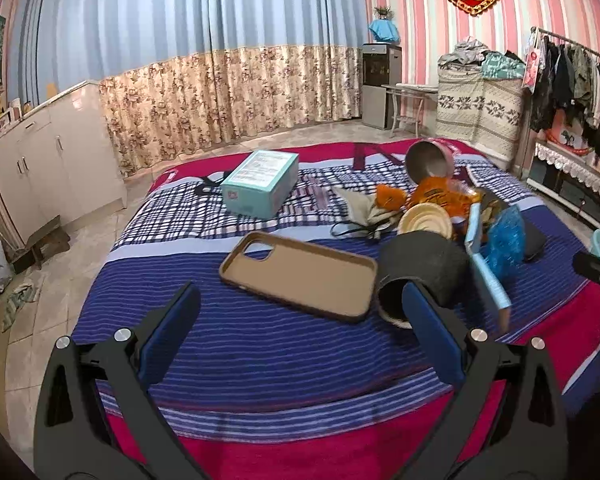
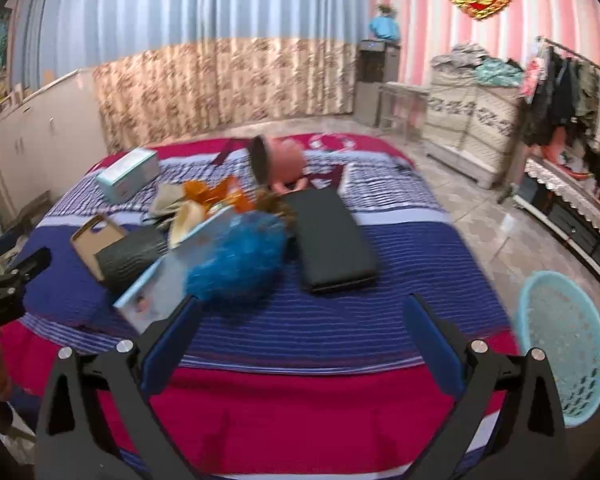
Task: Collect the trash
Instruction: 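Move the right tool back to the bed and grasp the blue card, then carry the blue card to the basket with the right tool while the left tool grasps the black cylinder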
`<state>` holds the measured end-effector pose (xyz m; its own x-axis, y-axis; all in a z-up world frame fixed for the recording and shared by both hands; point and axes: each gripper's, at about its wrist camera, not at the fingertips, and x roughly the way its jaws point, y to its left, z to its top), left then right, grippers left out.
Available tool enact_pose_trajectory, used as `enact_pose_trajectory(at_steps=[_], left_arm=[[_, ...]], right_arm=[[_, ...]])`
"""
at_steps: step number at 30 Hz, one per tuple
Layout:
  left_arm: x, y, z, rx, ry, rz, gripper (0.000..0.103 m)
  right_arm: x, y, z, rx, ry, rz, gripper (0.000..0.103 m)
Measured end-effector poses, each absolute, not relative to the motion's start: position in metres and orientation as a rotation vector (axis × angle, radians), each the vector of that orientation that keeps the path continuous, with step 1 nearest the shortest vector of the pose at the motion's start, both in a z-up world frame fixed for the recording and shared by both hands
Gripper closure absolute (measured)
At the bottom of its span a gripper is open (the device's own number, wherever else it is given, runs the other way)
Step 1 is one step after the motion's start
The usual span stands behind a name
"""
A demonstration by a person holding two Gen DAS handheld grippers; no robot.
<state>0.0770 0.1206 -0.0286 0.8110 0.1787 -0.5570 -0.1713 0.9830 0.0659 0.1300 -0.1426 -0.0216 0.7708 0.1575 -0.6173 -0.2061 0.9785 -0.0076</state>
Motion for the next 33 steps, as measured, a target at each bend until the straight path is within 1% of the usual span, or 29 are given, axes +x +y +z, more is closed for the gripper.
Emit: enact_pose_trajectory(at_steps=[10,11,12,13,15,16,18,20,26,33], left_arm=[[0.070,0.154,-0.033,-0.021,0.602,0.224,0.006],[0.071,0.157,-0.034,-0.026,0.603,0.225,0.006],[0.071,0.160,-0.035,-0.032,0.606,0.226,0.006],[0.071,0.162,-0.036,-0.038,0.609,0.223,0.006],[0.072,0.163,-0.037,-0.043,0.612,0.218,0.006],[0.073,0.163,-0.038,-0.046,0.614,0.214,0.006],[0.076,0.161,-0.040,-0.057,0.622,0.200,0.006],[0.081,0.153,-0.043,-0.067,0.627,0.170,0.006],[0.104,0.117,-0.055,-0.073,0.682,0.069,0.006],[0.128,0.079,-0.061,-0.034,0.686,0.011,0.006]], right_arm=[[0.129,-0.070,-0.044,-0.123,0.718,0.299,0.005],[0.129,-0.064,-0.046,-0.134,0.718,0.303,0.005],[0.129,-0.057,-0.049,-0.147,0.713,0.305,0.009],[0.130,-0.052,-0.050,-0.158,0.709,0.307,0.014],[0.133,-0.046,-0.053,-0.170,0.726,0.323,0.053],[0.135,-0.045,-0.054,-0.167,0.734,0.330,0.060],[0.136,-0.047,-0.052,-0.147,0.725,0.345,0.083],[0.131,-0.051,-0.046,-0.153,0.689,0.335,0.092],[0.129,-0.083,-0.034,-0.121,0.655,0.299,0.094],[0.134,-0.123,-0.033,0.000,0.665,0.319,0.094]])
